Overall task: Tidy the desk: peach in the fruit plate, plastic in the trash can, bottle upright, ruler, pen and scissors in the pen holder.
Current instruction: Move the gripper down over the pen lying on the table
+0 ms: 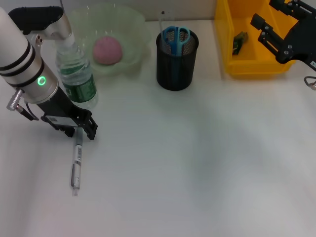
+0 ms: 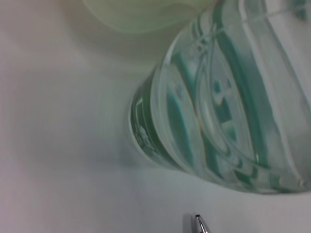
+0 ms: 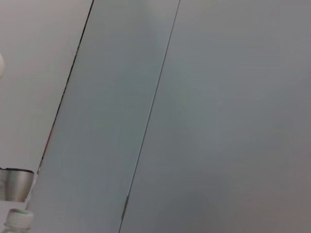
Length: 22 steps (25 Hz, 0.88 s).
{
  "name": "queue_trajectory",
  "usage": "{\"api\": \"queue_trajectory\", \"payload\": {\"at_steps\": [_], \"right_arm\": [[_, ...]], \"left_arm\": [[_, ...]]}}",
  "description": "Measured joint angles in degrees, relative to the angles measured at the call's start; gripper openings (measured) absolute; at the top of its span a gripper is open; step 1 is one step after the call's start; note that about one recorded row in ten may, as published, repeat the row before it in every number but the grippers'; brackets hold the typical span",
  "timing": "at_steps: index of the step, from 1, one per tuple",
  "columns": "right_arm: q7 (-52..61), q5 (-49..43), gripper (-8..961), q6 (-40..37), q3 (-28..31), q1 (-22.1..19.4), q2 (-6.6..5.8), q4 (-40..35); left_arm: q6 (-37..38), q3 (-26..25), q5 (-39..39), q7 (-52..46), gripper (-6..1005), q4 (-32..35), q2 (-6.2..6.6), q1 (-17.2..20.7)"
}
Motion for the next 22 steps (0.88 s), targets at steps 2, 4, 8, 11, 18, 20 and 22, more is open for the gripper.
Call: {"api": "queue_trajectory", "payload": {"at_steps": [2, 4, 8, 11, 18, 20, 22], "right_arm": [[0.0, 0.0, 498, 0.0, 0.0, 0.0, 0.00, 0.0], [0.0, 0.0, 498, 0.0, 0.0, 0.0, 0.00, 0.0], [0.0, 0.0, 498, 0.0, 0.0, 0.0, 0.00, 0.0], [0.0, 0.0, 497, 0.0, 0.0, 0.0, 0.00, 0.0], [0.0, 0.0, 497, 0.0, 0.0, 0.1, 0.00, 0.0], [0.0, 0.0, 497, 0.0, 0.0, 0.1, 0.00, 0.0], [0.0, 0.0, 497, 0.0, 0.0, 0.1, 0.00, 0.0]], "left_arm": [[0.0, 0.0, 0.0, 0.0, 487, 0.0, -0.01, 0.0], [0.0, 0.0, 0.0, 0.0, 485, 0.0, -0.01, 0.0], [-0.1, 0.7, 0.0, 0.0, 483, 0.0, -0.03, 0.0], [-0.1, 0.7, 0.0, 0.0, 480, 0.0, -0.03, 0.0], [-0.2, 1.2, 0.0, 0.0, 476, -0.1, -0.03, -0.1], [-0.1, 1.3, 0.0, 0.0, 474, -0.1, -0.03, -0.1], [0.0, 1.3, 0.0, 0.0, 473, -0.1, -0.03, -0.1]]}}
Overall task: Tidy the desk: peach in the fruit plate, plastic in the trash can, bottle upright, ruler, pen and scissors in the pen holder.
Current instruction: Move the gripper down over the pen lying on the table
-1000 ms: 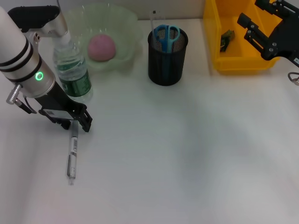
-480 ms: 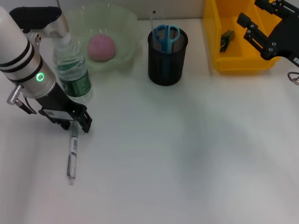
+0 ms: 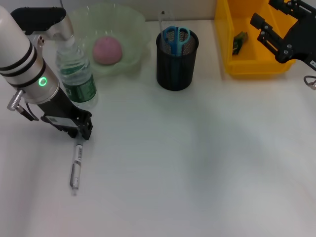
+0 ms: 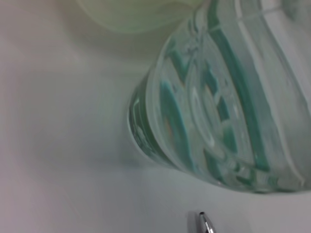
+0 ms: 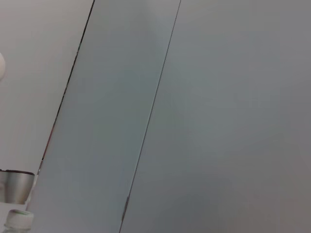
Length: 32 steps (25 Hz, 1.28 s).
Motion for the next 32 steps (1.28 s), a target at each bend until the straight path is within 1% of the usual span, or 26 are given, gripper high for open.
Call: {"api": "queue_trajectory", "payload": {"at_steps": [6, 14, 19, 23, 32], "right_arm": [[0.0, 0.0, 497, 0.0, 0.1, 0.0, 0.00, 0.0], [0.0, 0.0, 498, 0.0, 0.1, 0.0, 0.00, 0.0], [0.0, 0.0, 498, 0.0, 0.1, 0.0, 0.00, 0.0], [0.0, 0.0, 498, 0.0, 0.1, 0.0, 0.00, 0.0], [0.0, 0.0, 498, 0.0, 0.7, 0.0, -0.09, 0.0]], "left_arm": [[0.4, 0.0, 0.0, 0.0, 282, 0.0, 0.00, 0.0], [0.6, 0.0, 0.0, 0.0, 170, -0.1, 0.00, 0.0], [1.1, 0.6, 0.0, 0.1, 118, 0.4, 0.05, -0.2], [1.3, 1.5, 0.0, 0.1, 131, 0.5, 0.06, -0.3], [1.9, 1.6, 0.0, 0.1, 139, 0.5, 0.00, -0.9]]}}
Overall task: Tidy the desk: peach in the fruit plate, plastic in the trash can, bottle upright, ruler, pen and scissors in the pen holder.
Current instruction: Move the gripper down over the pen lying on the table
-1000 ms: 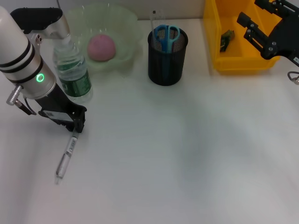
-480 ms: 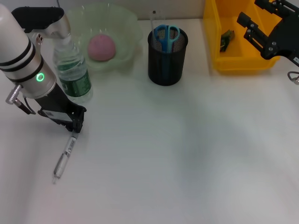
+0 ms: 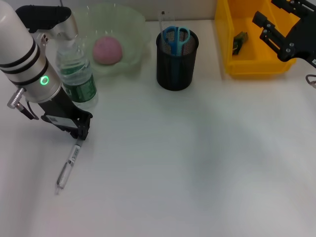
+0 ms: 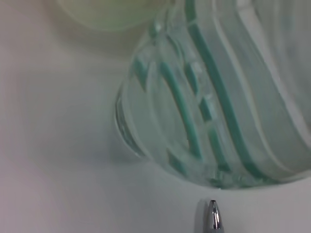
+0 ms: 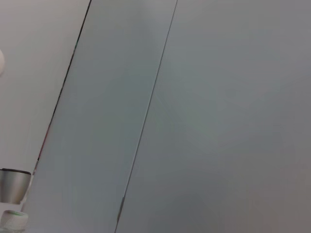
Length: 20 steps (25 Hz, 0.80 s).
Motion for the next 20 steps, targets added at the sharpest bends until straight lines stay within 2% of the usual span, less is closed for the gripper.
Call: {"api": "queue_trajectory", "payload": {"at_steps": [7, 17, 20], "right_arm": [[0.0, 0.0, 498, 0.0, 0.0, 0.0, 0.05, 0.0], [0.0, 0.0, 498, -0.2, 0.0, 0.0, 0.16, 0.0], [0.0, 0.0, 497, -0.2, 0.0, 0.0, 0.19, 0.0]], "left_arm": [[0.0, 0.8, 0.0, 0.0, 140, 0.0, -0.02, -0.8], [-0.4, 3.4, 0.0, -0.1, 541, -0.4, -0.17, -0.9], [0.1, 3.8, 0.0, -0.1, 541, -0.5, -0.18, -0.9]]}}
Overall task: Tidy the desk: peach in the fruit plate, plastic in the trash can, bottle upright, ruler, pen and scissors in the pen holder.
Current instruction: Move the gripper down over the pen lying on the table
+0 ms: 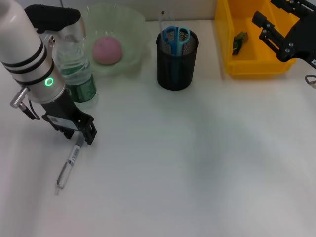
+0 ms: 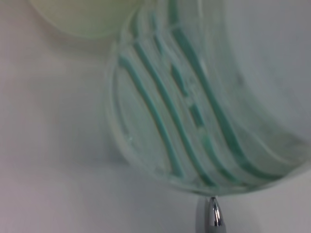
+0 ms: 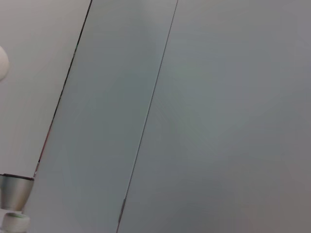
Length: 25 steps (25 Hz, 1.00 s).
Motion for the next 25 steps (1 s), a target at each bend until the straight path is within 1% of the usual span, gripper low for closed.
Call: {"api": "queue_trajectory", "payload": {"at_steps": [10, 25], "right_arm": [[0.0, 0.0, 497, -0.3, 0.0, 0.0, -0.01, 0.0], [0.0, 0.0, 497, -0.4, 0.0, 0.3, -0.01, 0.1]], "left_arm": [[1.0, 0.5, 0.0, 0.0, 541, -0.5, -0.18, 0.0], [0.4, 1.4, 0.0, 0.0, 527, -0.8, -0.20, 0.0]]}}
